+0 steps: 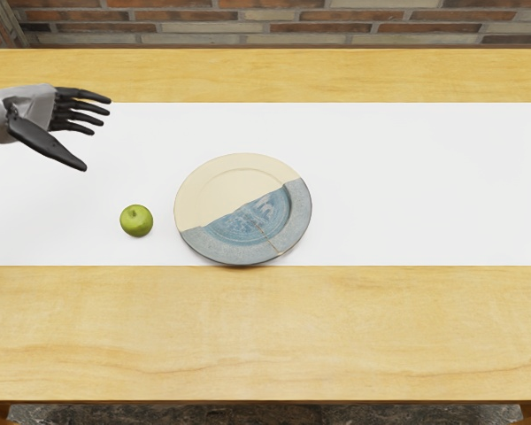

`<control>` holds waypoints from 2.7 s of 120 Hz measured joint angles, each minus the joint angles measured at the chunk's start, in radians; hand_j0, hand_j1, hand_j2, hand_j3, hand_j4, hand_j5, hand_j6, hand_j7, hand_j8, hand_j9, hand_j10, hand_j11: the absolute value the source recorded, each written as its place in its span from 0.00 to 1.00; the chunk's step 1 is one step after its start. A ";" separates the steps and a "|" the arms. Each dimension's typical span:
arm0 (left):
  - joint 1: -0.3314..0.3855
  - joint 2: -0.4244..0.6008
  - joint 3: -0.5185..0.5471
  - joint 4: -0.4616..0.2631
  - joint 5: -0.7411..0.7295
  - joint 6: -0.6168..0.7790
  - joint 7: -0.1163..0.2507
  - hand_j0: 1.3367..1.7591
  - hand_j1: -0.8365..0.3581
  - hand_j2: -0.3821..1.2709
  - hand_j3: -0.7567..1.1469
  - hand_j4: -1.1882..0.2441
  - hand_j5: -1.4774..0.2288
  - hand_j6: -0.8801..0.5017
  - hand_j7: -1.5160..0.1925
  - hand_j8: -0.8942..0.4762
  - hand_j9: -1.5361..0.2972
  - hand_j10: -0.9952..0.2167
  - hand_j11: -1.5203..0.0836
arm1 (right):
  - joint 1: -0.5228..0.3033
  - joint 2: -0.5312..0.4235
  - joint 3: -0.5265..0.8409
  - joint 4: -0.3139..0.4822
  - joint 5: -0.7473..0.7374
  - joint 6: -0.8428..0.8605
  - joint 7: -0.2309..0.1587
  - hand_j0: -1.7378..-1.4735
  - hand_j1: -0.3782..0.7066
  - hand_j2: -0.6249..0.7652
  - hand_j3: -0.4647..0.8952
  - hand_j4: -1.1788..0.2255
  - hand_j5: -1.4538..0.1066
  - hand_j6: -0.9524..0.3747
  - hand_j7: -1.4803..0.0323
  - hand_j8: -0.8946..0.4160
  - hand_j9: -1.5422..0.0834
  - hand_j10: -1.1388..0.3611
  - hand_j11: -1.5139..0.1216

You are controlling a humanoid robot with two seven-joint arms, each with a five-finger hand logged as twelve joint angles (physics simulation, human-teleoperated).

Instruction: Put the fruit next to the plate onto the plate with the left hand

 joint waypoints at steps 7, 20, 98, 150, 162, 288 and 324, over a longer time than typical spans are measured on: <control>-0.004 0.001 0.000 -0.002 0.003 0.000 0.000 0.76 0.75 0.26 0.40 0.66 0.68 0.46 0.70 0.47 0.66 0.62 0.75 | 0.002 0.000 0.000 0.000 0.000 -0.001 0.000 0.30 0.07 0.44 0.34 0.81 0.90 0.69 0.95 0.65 0.92 0.73 0.90; -0.004 0.015 0.000 -0.015 0.004 0.000 0.000 0.76 0.75 0.26 0.40 0.66 0.68 0.46 0.70 0.47 0.66 0.62 0.75 | 0.003 0.000 0.000 -0.001 -0.001 -0.003 0.000 0.30 0.07 0.44 0.34 0.81 0.90 0.69 0.95 0.65 0.92 0.73 0.90; -0.515 0.121 0.581 -0.356 0.001 0.015 0.153 0.76 0.75 0.26 0.40 0.65 0.68 0.46 0.70 0.47 0.66 0.62 0.75 | -0.013 0.000 -0.007 -0.003 -0.001 -0.004 -0.008 0.30 0.07 0.44 0.34 0.81 0.90 0.69 0.95 0.65 0.92 0.73 0.90; -0.890 -0.113 1.270 -0.568 -0.352 0.467 0.155 0.76 0.75 0.26 0.40 0.66 0.68 0.46 0.70 0.47 0.66 0.62 0.75 | -0.013 0.000 -0.007 -0.003 -0.001 -0.003 -0.008 0.30 0.07 0.44 0.34 0.81 0.90 0.69 0.95 0.65 0.92 0.73 0.90; -0.911 -0.136 1.321 -0.580 -0.440 0.535 0.155 0.76 0.75 0.26 0.40 0.66 0.68 0.46 0.70 0.47 0.66 0.62 0.75 | -0.013 0.000 -0.007 -0.003 -0.001 -0.004 -0.008 0.30 0.07 0.44 0.34 0.81 0.90 0.69 0.95 0.65 0.92 0.73 0.90; -0.978 -0.633 1.563 -0.705 -0.695 1.200 0.307 0.76 0.74 0.26 0.40 0.66 0.68 0.46 0.70 0.47 0.66 0.62 0.75 | -0.013 0.000 -0.007 -0.003 -0.001 -0.004 -0.008 0.30 0.07 0.44 0.34 0.81 0.90 0.69 0.95 0.65 0.92 0.73 0.90; -0.948 -0.695 1.525 -0.705 -0.693 1.221 0.390 0.76 0.74 0.26 0.40 0.66 0.68 0.46 0.70 0.47 0.66 0.62 0.75 | -0.013 0.000 -0.007 -0.003 -0.001 -0.004 -0.008 0.30 0.07 0.44 0.34 0.81 0.90 0.69 0.95 0.65 0.92 0.73 0.90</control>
